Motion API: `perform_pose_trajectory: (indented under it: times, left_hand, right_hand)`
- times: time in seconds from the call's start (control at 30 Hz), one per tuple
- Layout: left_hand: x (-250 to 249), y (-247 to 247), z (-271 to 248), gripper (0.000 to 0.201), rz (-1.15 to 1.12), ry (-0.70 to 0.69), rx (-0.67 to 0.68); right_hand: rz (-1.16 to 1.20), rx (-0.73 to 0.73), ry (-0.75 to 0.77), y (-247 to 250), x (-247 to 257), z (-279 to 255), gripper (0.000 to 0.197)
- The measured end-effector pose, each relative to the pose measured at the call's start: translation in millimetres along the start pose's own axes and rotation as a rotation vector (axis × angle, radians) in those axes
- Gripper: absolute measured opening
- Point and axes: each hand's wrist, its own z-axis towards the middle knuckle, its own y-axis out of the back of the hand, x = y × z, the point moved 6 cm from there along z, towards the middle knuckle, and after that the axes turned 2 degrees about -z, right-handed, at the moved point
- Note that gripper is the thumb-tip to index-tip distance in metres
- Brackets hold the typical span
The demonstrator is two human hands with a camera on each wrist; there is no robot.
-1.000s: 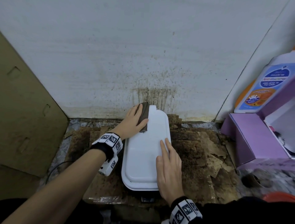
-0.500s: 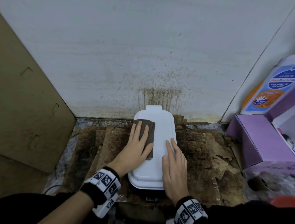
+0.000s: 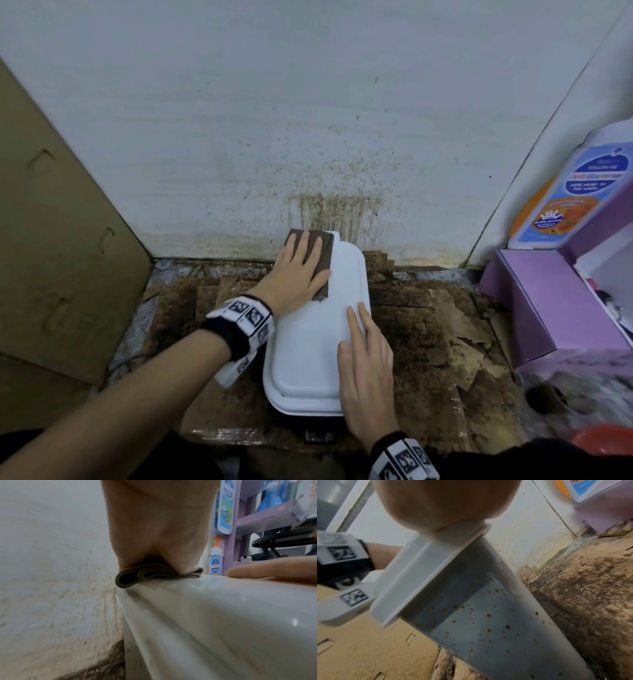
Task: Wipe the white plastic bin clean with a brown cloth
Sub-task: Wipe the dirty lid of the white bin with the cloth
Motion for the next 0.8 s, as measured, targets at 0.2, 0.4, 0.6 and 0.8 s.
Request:
perform_pose_trajectory:
  times: [0.2, 0.4, 0.6, 0.8]
  left_hand:
    - [-6.3, 19.7, 49.5, 0.073, 0.022, 0.029, 0.032]
    - [-7.2, 19.5, 50.8, 0.065, -0.036, 0.058, -0.018]
    - [-11.0, 11.9, 18.2, 0.067, -0.028, 0.017, -0.06]
    - [-23.5, -3.2, -34.4, 0.068, -0.031, 0.011, -0.059]
  right_hand:
    - [0.008, 0.008, 0.007, 0.3, 1.6, -0.5, 0.056]
    - [-0.002, 0.01, 0.01, 0.5, 0.6, -0.5, 0.057]
    - [0.011, 0.014, 0.015, -0.6, -1.2, -1.5, 0.059]
    - [0.015, 0.007, 0.019, -0.2, -1.0, -2.4, 0.059]
